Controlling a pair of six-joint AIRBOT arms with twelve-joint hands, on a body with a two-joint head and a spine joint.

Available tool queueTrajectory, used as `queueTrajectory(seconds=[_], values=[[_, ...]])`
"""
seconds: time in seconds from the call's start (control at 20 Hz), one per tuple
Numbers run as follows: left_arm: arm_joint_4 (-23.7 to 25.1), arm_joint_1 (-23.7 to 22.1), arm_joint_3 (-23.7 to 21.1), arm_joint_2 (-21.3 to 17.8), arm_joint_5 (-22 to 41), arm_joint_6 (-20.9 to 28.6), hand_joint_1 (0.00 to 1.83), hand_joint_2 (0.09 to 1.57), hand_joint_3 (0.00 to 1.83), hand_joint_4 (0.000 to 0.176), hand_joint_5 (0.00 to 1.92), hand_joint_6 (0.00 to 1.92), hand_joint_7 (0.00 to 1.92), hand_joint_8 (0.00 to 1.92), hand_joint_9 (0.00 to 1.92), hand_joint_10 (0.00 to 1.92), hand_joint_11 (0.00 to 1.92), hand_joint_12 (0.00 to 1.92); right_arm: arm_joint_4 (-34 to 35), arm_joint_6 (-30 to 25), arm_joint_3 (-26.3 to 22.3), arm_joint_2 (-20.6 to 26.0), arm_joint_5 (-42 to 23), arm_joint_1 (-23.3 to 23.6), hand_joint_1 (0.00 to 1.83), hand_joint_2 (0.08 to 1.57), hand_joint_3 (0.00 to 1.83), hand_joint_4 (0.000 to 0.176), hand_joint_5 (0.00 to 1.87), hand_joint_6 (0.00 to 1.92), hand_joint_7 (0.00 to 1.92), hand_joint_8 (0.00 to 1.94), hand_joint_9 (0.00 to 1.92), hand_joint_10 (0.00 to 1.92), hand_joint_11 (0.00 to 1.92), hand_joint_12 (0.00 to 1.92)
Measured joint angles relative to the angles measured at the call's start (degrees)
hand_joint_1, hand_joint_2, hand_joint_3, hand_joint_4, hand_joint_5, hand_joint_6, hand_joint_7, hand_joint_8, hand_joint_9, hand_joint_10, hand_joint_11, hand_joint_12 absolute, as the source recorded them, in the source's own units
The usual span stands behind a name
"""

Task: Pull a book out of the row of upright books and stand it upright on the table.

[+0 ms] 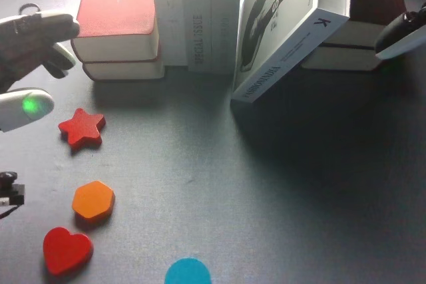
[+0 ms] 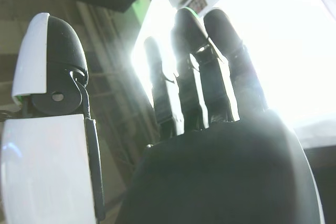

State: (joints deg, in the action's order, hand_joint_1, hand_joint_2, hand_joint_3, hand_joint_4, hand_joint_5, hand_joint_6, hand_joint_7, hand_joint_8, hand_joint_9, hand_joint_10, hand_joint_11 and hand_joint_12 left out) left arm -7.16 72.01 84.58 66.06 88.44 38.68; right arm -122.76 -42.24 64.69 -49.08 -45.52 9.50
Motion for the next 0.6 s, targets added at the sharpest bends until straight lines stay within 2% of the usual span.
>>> queueTrajectory(seconds=[0.05, 0.1, 0.15, 0.2, 0.25, 0.3, 0.4, 0.45, 0.55, 0.6], values=[[0.3, -0.2, 0.0, 0.1, -0.1, 0.0, 1.06, 0.96, 0.0, 0.028, 0.64, 0.04, 0.52, 0.22, 0.43, 1.19, 0.26, 1.66, -0.5, -0.3, 0.0, 0.0, 0.0, 0.0, 0.89, 0.93, 0.0, 0.094, 0.2, 0.01, 0.0, 0.0, 0.0, 0.0, 0.0, 0.36], [0.5, -0.2, 0.0, 0.2, -0.2, 0.0, 1.08, 0.95, 0.0, 0.036, 0.66, 0.04, 0.52, 0.22, 0.43, 1.2, 0.23, 1.68, -1.1, -0.5, 0.0, -0.1, 0.1, 0.0, 0.86, 0.92, 0.0, 0.093, 0.14, 0.01, 0.0, 0.0, 0.0, 0.0, 0.0, 0.1], [0.5, -0.2, 0.0, 0.2, -0.2, 0.0, 1.07, 0.95, 0.0, 0.039, 0.66, 0.04, 0.52, 0.22, 0.43, 1.21, 0.24, 1.66, -2.1, -0.9, 0.2, -0.5, 0.1, 0.0, 0.86, 0.9, 0.0, 0.083, 0.12, 0.0, 0.0, 0.0, 0.0, 0.0, 0.0, 0.02], [0.5, -0.5, 0.0, 0.2, -0.2, 0.0, 1.08, 0.95, 0.0, 0.04, 0.67, 0.04, 0.52, 0.22, 0.43, 1.2, 0.24, 1.66, -3.1, -1.4, 0.5, -1.0, 0.2, -0.2, 0.84, 0.88, 0.0, 0.078, 0.12, 0.01, 0.0, 0.0, 0.0, 0.0, 0.0, 0.0], [0.5, -0.6, 0.0, 0.2, -0.1, 0.0, 1.08, 0.95, 0.0, 0.042, 0.67, 0.04, 0.51, 0.21, 0.43, 1.18, 0.25, 1.64, -3.3, -1.5, 0.9, -1.5, 0.5, -0.7, 0.77, 0.87, 0.0, 0.064, 0.09, 0.0, 0.0, 0.0, 0.0, 0.0, 0.0, 0.0], [0.4, -0.6, 0.1, 0.2, -0.1, 0.0, 1.08, 0.94, 0.0, 0.039, 0.66, 0.03, 0.5, 0.2, 0.42, 1.17, 0.25, 1.63, -3.3, -1.7, 1.6, -2.6, 0.6, -1.8, 0.76, 0.87, 0.0, 0.062, 0.08, 0.0, 0.0, 0.0, 0.0, 0.0, 0.0, 0.0], [0.5, -0.6, 0.1, 0.2, -0.1, 0.0, 1.07, 0.95, 0.0, 0.031, 0.65, 0.02, 0.5, 0.2, 0.39, 1.22, 0.25, 1.67, -3.7, -1.8, 2.6, -3.6, 0.4, -3.2, 0.79, 0.86, 0.0, 0.044, 0.06, 0.0, 0.0, 0.0, 0.0, 0.0, 0.0, 0.0], [0.4, -0.6, 0.1, 0.2, -0.1, 0.0, 1.07, 0.95, 0.0, 0.034, 0.65, 0.02, 0.5, 0.19, 0.38, 1.2, 0.23, 1.66, -3.9, -1.9, 3.2, -4.1, 0.4, -3.4, 0.77, 0.86, 0.0, 0.049, 0.05, 0.0, 0.0, 0.0, 0.0, 0.0, 0.0, 0.0], [0.5, -0.6, 0.1, 0.2, -0.1, 0.0, 1.06, 0.96, 0.0, 0.03, 0.64, 0.01, 0.5, 0.17, 0.38, 1.2, 0.23, 1.63, -3.5, -1.9, 4.2, -4.9, 1.2, -3.7, 0.78, 0.86, 0.0, 0.04, 0.05, 0.0, 0.0, 0.0, 0.0, 0.0, 0.0, 0.0], [0.5, -0.6, 0.1, 0.2, -0.1, 0.0, 1.07, 0.96, 0.0, 0.029, 0.64, 0.01, 0.51, 0.16, 0.39, 1.18, 0.24, 1.61, -3.5, -1.9, 4.8, -5.2, 1.6, -4.0, 0.77, 0.87, 0.0, 0.027, 0.06, 0.0, 0.0, 0.0, 0.0, 0.0, 0.0, 0.0]])
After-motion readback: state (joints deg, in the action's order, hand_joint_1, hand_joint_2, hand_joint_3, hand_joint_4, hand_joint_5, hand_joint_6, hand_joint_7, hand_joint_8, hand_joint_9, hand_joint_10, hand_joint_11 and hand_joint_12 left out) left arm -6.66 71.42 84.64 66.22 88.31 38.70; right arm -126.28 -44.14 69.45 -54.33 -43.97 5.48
